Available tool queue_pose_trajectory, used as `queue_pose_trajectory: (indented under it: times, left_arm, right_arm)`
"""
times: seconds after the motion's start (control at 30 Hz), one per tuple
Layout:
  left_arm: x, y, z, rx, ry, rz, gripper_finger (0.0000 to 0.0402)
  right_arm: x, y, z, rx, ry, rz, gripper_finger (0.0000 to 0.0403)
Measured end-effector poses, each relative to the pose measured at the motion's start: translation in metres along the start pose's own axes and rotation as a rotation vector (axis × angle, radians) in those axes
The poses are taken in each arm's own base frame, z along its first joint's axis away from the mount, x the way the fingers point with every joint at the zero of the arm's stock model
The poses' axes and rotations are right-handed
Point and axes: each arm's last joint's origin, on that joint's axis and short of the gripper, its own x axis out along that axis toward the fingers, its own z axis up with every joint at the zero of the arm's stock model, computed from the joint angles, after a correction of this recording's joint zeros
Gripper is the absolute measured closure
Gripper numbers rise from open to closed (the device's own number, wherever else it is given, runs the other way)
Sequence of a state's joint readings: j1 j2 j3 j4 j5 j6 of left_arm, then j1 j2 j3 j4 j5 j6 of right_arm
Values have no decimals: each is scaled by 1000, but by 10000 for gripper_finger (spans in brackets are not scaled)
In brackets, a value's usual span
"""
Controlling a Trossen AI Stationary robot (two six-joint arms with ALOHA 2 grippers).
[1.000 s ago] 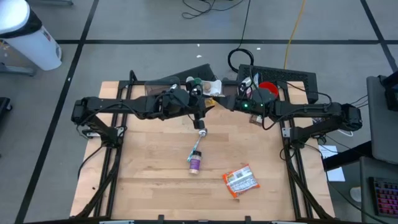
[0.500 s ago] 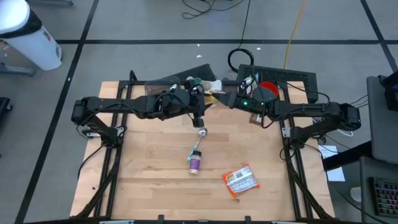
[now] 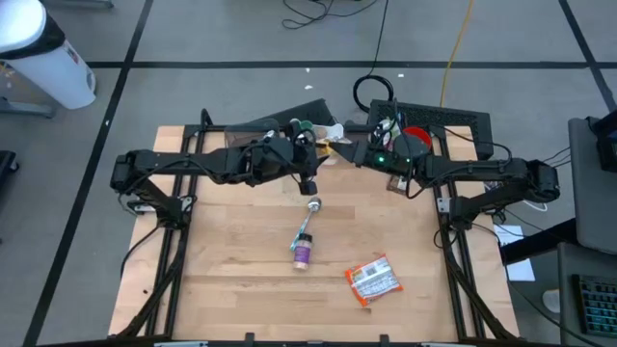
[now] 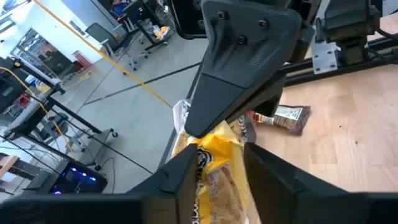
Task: Pick & Place Food Item
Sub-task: Put the yellow noodle pack into the right black bin
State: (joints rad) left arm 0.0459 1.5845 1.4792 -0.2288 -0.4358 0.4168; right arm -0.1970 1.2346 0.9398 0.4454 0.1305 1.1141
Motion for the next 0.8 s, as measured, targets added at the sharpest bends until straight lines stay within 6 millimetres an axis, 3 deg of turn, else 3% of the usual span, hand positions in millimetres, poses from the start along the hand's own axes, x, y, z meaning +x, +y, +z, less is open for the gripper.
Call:
queue_pose_trajectory:
  times: [0.43,0.8]
  left_arm:
    - [3,7,-3,-11,-8,-22,393]
    - [4,9,-2,-28,-20,-15,398]
  right_arm:
    - [0,0,0,0,1,-1,403]
    - [0,0,0,-6,-1,1,403]
